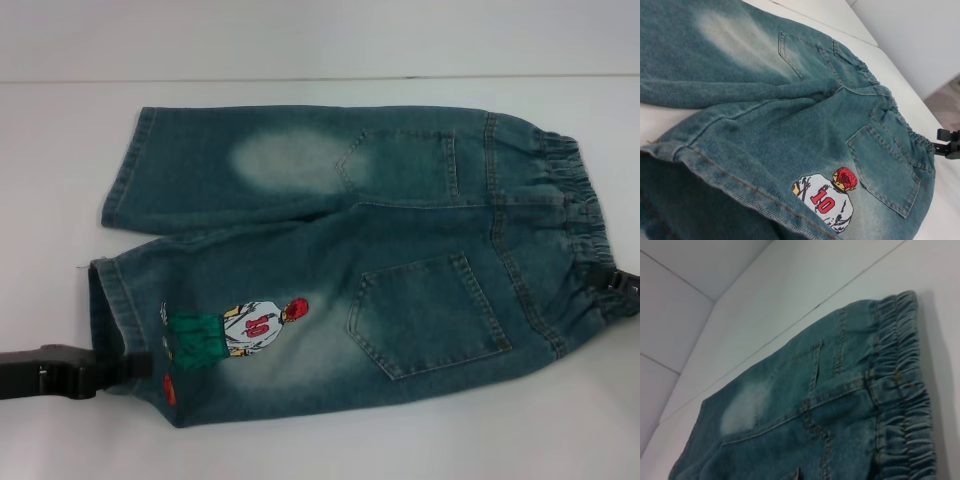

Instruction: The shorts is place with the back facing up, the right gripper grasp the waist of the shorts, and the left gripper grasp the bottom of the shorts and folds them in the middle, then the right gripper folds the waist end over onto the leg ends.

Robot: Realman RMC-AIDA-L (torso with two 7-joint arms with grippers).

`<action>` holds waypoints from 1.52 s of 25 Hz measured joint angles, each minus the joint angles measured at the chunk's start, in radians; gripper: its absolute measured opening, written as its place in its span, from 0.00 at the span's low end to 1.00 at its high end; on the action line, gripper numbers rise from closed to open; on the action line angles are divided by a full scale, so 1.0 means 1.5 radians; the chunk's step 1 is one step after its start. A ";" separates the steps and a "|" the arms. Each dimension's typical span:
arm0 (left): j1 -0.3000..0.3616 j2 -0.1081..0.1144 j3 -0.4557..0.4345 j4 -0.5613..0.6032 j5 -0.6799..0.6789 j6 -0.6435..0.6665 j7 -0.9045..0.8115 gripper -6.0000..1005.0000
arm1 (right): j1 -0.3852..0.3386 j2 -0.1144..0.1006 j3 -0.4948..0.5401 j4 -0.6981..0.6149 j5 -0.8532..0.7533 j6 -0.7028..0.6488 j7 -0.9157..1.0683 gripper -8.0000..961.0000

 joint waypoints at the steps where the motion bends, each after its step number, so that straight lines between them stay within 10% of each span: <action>1: 0.000 0.000 0.000 0.000 0.000 0.000 0.000 0.02 | 0.001 0.000 0.000 0.000 0.000 -0.003 0.000 0.97; 11: 0.001 0.000 -0.001 0.000 -0.001 0.000 0.001 0.02 | 0.001 0.001 0.005 -0.005 0.003 -0.022 -0.005 0.96; 30: -0.004 0.000 -0.001 0.001 -0.001 0.007 0.001 0.02 | 0.001 0.004 -0.003 -0.010 0.003 -0.037 -0.068 0.54; 38: -0.006 0.000 -0.004 0.000 -0.007 0.009 0.002 0.02 | -0.004 0.003 -0.003 -0.014 0.001 -0.039 -0.068 0.18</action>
